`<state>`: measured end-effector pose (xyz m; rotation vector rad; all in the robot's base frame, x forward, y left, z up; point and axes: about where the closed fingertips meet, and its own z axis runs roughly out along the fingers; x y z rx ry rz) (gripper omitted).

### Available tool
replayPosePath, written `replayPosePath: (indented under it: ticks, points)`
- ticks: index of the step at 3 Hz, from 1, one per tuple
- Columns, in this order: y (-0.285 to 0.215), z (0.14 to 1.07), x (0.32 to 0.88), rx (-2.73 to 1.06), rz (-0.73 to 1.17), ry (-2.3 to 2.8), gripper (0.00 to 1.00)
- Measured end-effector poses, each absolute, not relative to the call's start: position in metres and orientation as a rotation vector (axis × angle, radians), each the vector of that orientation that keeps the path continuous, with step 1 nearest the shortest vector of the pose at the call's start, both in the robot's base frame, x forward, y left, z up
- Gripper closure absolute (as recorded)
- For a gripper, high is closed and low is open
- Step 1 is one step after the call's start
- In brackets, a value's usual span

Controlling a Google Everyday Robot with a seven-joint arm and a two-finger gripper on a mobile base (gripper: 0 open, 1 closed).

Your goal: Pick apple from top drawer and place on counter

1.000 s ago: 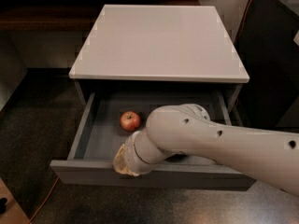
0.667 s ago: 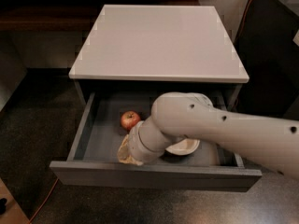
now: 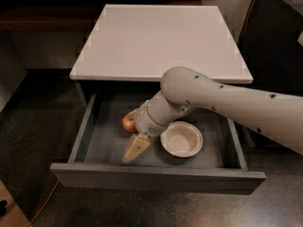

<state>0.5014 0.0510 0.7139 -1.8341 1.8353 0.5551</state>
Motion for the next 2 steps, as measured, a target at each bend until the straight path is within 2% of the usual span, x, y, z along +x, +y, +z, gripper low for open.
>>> replayPosePath:
  ticks: [2]
  points:
    - [0.047,0.678,0.558,-1.627,0.521,2.02,0.0]
